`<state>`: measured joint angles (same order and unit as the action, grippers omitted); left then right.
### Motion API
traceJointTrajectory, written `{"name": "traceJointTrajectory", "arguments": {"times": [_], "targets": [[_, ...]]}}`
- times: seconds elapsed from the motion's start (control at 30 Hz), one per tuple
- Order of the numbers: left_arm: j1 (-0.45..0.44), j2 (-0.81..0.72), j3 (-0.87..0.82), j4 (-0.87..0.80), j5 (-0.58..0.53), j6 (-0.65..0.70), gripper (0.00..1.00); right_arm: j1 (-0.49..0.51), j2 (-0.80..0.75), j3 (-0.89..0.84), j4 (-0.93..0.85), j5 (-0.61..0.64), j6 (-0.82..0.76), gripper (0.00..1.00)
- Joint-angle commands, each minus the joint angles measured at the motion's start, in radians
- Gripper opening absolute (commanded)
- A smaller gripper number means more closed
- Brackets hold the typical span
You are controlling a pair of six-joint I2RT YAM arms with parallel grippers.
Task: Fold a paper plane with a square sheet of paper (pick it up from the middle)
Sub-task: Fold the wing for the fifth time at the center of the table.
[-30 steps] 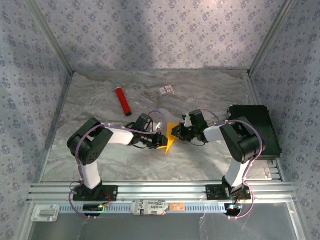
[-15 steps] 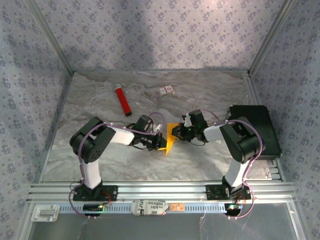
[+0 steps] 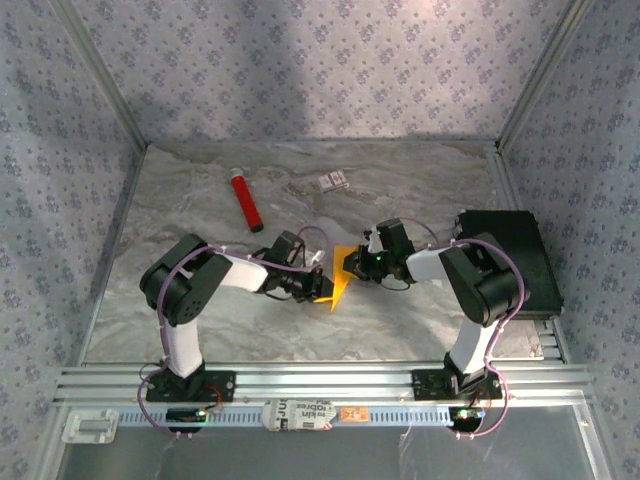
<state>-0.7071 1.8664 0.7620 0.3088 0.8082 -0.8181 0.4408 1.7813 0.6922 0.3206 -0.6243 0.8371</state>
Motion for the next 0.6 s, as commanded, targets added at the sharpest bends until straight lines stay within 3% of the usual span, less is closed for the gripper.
{"name": "traceJointTrajectory", "arguments": {"times": [0.0,0.13,0.2,0.3,0.43,0.5,0.57], "targets": [[-0.01,-0.003,-0.026,-0.083,0.052,0.026,0.1,0.027,0.075,-0.011,-0.095,0.103,-0.027,0.12],[-0.013,0.001,-0.027,-0.1,0.06,0.043,0.14,0.027,0.08,-0.006,-0.105,0.106,-0.029,0.12],[-0.015,-0.005,-0.031,-0.111,0.057,0.054,0.04,0.026,0.079,-0.006,-0.104,0.107,-0.028,0.12],[-0.016,-0.007,-0.033,-0.117,0.068,0.062,0.0,0.026,0.078,-0.007,-0.107,0.11,-0.026,0.12],[-0.02,-0.009,-0.043,-0.135,0.07,0.074,0.0,0.028,0.077,-0.006,-0.109,0.111,-0.026,0.12],[-0.022,-0.009,-0.047,-0.139,0.074,0.074,0.08,0.028,0.077,-0.007,-0.109,0.112,-0.026,0.12],[-0.028,-0.016,-0.053,-0.138,0.075,0.075,0.07,0.029,0.076,-0.008,-0.112,0.118,-0.025,0.12]]}}
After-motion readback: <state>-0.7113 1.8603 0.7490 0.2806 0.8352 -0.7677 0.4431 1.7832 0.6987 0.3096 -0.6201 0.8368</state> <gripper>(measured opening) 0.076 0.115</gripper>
